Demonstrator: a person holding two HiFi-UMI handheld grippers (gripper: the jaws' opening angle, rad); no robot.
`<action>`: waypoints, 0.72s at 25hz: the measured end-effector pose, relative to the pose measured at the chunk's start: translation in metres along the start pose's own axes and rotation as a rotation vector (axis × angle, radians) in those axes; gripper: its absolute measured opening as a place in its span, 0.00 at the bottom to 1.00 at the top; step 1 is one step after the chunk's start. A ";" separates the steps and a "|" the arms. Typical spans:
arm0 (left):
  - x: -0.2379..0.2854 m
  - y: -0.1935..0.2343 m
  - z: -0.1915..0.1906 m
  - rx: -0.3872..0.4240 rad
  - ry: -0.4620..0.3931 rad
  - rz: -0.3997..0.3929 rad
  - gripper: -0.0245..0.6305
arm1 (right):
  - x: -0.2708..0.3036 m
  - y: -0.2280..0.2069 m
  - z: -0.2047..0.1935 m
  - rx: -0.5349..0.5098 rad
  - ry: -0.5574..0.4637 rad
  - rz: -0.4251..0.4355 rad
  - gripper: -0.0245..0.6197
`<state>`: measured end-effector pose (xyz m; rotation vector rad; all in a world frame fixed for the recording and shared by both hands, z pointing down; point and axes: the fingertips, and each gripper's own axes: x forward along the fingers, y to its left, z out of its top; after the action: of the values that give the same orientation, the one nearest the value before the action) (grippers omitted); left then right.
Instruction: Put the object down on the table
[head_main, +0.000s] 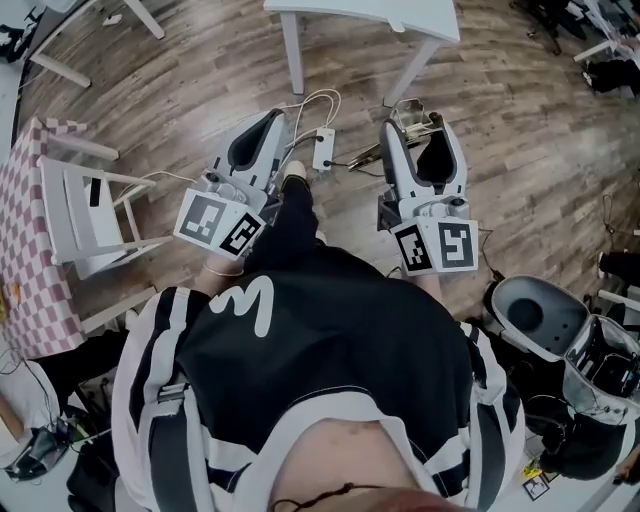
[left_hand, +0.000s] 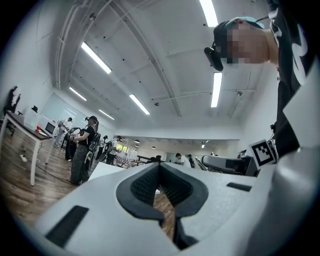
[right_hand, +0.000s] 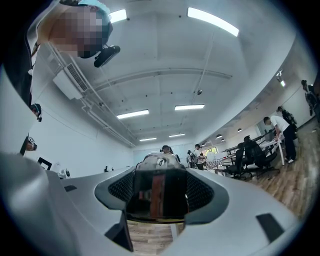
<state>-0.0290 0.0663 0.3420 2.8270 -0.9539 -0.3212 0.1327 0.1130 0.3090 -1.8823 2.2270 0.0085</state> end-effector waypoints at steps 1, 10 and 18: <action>0.003 0.002 0.001 0.003 -0.004 -0.001 0.04 | 0.003 -0.002 0.001 -0.002 -0.005 0.000 0.49; 0.038 0.018 0.000 0.013 -0.017 -0.034 0.04 | 0.034 -0.020 0.005 -0.031 -0.030 -0.005 0.49; 0.085 0.061 -0.007 0.006 0.005 -0.068 0.04 | 0.089 -0.034 -0.008 -0.049 -0.017 -0.019 0.49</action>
<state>0.0036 -0.0331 0.3472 2.8691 -0.8608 -0.3198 0.1509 0.0190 0.3061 -1.9215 2.2168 0.0753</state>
